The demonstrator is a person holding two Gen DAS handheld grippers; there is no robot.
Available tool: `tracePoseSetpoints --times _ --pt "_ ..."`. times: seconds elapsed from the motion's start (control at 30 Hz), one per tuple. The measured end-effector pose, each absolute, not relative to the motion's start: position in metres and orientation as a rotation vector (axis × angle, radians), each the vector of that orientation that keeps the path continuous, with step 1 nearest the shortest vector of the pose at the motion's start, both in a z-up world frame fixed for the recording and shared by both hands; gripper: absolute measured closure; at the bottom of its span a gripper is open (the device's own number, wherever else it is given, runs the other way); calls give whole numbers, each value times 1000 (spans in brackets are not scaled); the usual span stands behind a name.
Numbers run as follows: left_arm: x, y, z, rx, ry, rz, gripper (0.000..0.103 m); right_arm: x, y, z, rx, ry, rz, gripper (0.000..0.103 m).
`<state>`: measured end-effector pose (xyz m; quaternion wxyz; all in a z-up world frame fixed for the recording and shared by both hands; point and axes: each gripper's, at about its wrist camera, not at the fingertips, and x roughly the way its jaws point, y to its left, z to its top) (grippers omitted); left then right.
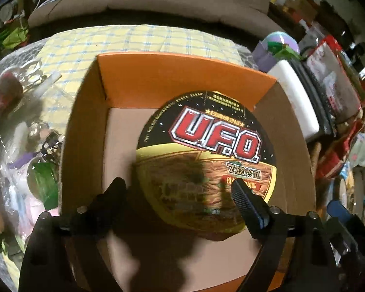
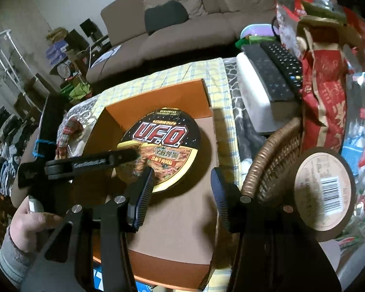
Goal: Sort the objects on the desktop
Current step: 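Lower the noodle cup into the box and open the right gripper, then withdraw the right gripper from the box back toward the table items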
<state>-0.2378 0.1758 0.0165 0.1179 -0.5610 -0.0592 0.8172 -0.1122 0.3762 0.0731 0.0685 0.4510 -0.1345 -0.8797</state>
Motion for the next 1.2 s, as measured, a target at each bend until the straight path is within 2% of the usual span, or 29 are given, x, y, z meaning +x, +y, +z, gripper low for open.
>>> tracePoseSetpoints --times 0.23,0.3,0.47,0.53,0.67,0.77,0.97,1.07,1.2 --pt "-240 172 21 -1629 -254 2357 15 -115 372 63 1394 -397 -2626 57" --pt "-242 175 17 -1630 -331 2243 16 -115 371 57 1412 -401 -2611 57" --pt "-238 175 25 -1633 -288 2187 17 -103 369 52 1391 -408 -2605 56" --pt "-232 162 20 -1691 -335 2116 17 -98 366 55 1374 -417 -2580 56" --pt "-225 151 15 -1699 -385 2076 34 -91 356 53 1362 -426 -2528 58" --pt "-227 153 6 -1721 -467 2043 37 -88 349 45 1385 -427 -2501 58" --pt "-228 144 4 -1732 -533 2125 39 -82 338 30 1421 -377 -2487 59" --pt "-230 152 1 -1730 -492 2130 39 -81 331 29 1437 -312 -2492 59" --pt "-242 159 -12 -1751 -550 2124 35 -79 326 28 1439 -285 -2498 58"
